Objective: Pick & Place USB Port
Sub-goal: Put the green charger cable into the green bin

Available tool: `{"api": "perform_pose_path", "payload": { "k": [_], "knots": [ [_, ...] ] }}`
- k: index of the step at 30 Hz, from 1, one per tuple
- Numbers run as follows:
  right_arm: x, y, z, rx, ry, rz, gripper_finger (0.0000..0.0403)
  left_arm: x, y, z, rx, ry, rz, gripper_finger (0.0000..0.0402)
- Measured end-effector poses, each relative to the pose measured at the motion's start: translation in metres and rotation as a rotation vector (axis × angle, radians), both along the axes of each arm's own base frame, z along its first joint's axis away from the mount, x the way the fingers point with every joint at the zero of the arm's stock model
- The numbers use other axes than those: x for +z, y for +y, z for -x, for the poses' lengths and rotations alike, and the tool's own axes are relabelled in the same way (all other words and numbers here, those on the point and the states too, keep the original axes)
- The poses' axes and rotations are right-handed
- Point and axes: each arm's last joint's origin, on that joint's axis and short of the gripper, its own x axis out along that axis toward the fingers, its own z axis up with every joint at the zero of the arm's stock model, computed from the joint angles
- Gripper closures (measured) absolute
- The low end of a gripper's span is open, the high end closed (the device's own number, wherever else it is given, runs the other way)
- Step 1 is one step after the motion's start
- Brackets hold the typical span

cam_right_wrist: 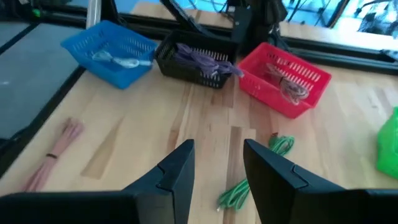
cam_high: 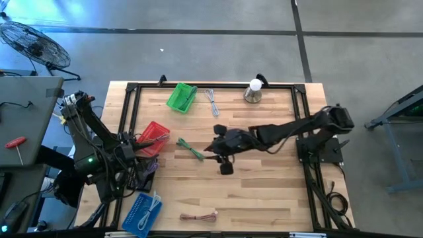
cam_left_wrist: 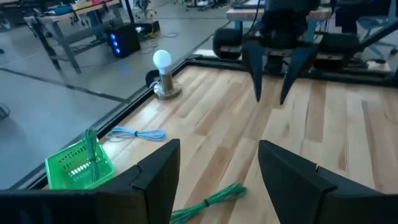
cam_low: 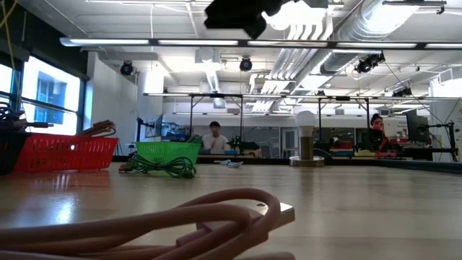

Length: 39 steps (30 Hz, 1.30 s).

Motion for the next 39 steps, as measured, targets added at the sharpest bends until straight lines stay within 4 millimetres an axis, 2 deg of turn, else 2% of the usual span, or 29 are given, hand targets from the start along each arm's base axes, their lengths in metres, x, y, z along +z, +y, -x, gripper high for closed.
{"api": "perform_pose_path", "payload": {
  "k": [3,6,11,14,18,21,24,28,33,39],
  "knots": [
    [-0.008,-0.005,-0.005,0.006,0.016,0.015,0.0274,-0.002,0.001,-0.001,0.005,0.014,-0.021,0.019],
    [-0.007,-0.005,-0.005,0.014,0.01,0.029,0.0274,-0.004,0.009,-0.011,0.05,0.088,-0.068,0.019],
    [0.006,-0.002,0.006,0.037,0.001,0.043,0.0274,-0.009,0.036,-0.039,0.157,0.334,-0.104,0.019],
    [0.013,0.003,0.017,0.05,0.032,0.053,0.0274,-0.011,0.056,-0.059,0.155,0.507,-0.117,0.019],
    [0.023,0.012,0.032,0.079,0.055,0.056,0.0274,-0.011,0.08,-0.089,-0.048,0.671,-0.068,0.019],
    [0.031,0.023,0.043,0.14,0.054,0.038,0.0274,-0.01,0.095,-0.113,-0.28,0.675,-0.029,0.019],
    [0.04,0.037,0.054,0.228,0.042,0.003,0.0274,-0.014,0.11,-0.13,-0.44,0.688,-0.052,0.019],
    [0.049,0.056,0.069,0.306,0.03,-0.008,0.0274,-0.035,0.131,-0.15,-0.458,0.811,-0.092,0.019],
    [0.057,0.078,0.088,0.382,0.018,-0.017,0.0274,-0.074,0.154,-0.174,-0.414,0.962,-0.006,0.019],
    [0.059,0.09,0.102,0.343,0.027,0.028,0.0274,-0.122,0.162,-0.194,-0.504,1.124,0.078,0.019]
  ]
}}
